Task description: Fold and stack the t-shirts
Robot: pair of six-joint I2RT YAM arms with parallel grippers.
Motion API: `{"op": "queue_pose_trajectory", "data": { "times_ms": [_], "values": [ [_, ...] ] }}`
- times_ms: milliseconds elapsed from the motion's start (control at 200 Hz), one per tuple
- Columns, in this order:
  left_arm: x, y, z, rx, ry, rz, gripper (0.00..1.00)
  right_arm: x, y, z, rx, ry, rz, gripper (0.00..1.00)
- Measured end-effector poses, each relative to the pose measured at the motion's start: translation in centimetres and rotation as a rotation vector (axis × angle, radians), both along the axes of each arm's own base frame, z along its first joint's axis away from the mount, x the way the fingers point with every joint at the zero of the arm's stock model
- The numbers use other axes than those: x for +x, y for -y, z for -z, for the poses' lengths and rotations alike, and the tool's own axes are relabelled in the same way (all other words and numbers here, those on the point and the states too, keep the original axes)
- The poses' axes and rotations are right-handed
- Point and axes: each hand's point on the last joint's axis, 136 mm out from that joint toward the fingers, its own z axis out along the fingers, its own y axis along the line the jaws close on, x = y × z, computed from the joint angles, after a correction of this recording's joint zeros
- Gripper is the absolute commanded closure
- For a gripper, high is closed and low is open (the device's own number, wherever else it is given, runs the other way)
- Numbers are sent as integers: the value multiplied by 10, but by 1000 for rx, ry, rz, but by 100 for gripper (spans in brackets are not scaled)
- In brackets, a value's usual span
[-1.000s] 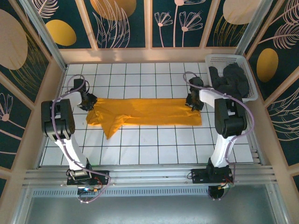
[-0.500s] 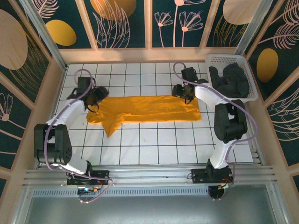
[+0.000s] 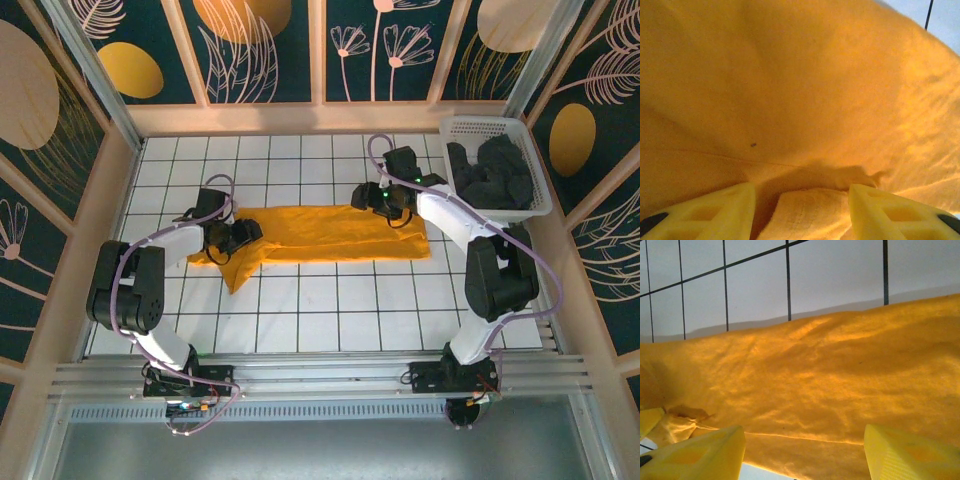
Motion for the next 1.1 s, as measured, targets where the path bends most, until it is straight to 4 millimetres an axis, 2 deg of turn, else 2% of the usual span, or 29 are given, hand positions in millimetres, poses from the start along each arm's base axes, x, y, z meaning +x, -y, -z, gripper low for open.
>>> {"op": "queue_pose_trajectory", "data": {
  "times_ms": [305, 525, 676, 771, 981, 1101],
  "values": [
    [-8, 16, -3, 2, 13, 61, 54, -3, -2, 2, 13, -16, 6, 36],
    [-21, 38, -2, -4, 5, 124, 61, -3, -2, 2, 15, -18, 10, 36],
    [-31, 52, -2, -11, -6, 153, 61, -3, -2, 2, 16, -20, 12, 36],
    [-43, 64, -3, -29, -20, 174, 61, -3, -2, 2, 16, -19, 13, 36],
    [-84, 100, 5, -68, -91, 281, 60, -3, -2, 2, 16, -20, 12, 36],
    [-86, 97, -5, -47, -69, 269, 60, -3, -2, 2, 17, -20, 13, 36]
  ]
}}
